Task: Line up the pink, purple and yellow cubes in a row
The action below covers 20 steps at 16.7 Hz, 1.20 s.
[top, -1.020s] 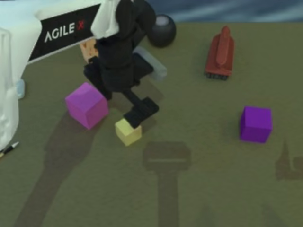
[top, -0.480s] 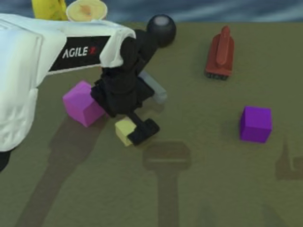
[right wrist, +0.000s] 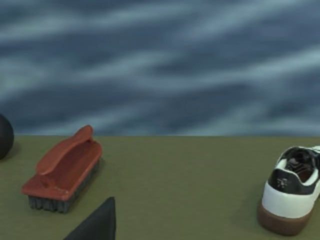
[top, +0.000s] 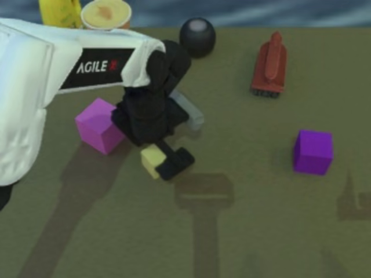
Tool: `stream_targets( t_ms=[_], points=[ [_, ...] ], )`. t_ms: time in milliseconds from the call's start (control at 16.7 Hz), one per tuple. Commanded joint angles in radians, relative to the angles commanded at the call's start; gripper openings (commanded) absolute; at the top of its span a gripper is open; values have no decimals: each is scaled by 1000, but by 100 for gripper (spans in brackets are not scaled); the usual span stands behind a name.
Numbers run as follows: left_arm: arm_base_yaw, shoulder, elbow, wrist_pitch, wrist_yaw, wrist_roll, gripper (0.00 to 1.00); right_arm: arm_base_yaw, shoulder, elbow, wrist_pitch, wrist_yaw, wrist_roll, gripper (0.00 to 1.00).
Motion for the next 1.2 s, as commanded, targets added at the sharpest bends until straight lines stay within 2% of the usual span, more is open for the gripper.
stream_targets(
  t_ms=[660, 1200],
  points=[
    [0, 0, 0, 0, 0, 0, 2, 0, 0, 0, 0, 0, 0, 100],
    [1, -34, 8, -14, 11, -7, 0, 0, 0, 0, 0, 0, 0, 100]
  ],
)
